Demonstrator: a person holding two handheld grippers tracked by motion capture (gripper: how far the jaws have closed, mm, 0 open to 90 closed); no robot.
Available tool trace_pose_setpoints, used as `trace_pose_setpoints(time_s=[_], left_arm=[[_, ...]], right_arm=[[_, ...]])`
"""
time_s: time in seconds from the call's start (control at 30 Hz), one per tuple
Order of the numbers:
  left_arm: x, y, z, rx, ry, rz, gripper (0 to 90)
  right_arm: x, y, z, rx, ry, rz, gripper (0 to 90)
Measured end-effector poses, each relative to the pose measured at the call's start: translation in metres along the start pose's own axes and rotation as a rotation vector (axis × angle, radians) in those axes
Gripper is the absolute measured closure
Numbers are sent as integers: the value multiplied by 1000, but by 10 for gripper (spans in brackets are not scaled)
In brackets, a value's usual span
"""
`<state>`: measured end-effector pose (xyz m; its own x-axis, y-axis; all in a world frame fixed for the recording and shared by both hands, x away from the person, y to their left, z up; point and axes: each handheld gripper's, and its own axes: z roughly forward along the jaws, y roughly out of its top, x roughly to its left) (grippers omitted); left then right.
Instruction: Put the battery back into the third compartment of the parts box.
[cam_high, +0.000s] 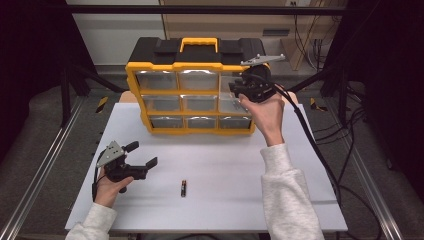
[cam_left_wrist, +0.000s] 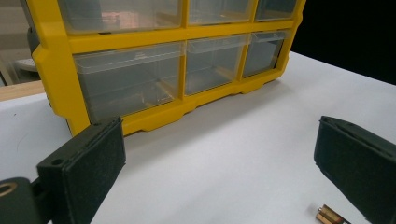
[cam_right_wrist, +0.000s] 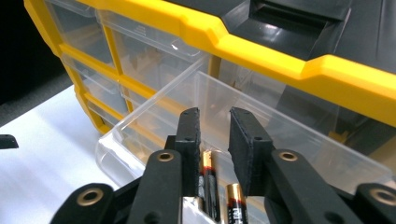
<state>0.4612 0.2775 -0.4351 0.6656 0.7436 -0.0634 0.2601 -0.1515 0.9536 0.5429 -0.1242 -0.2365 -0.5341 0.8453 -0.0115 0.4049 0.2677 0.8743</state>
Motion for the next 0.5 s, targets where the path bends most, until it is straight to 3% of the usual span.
trace_pose_setpoints(time_s=[0.2, 0.43, 0.5], left_arm=[[0, 0, 0, 0, -1, 1, 17], [-1, 0, 0, 3, 1, 0, 16], [-1, 0, 0, 3, 1, 0, 16]], right_arm=[[1, -1, -16, -109, 24, -24, 543], [11, -13, -39, -228, 51, -27, 218], [15, -20, -44, -260, 48, -32, 165]])
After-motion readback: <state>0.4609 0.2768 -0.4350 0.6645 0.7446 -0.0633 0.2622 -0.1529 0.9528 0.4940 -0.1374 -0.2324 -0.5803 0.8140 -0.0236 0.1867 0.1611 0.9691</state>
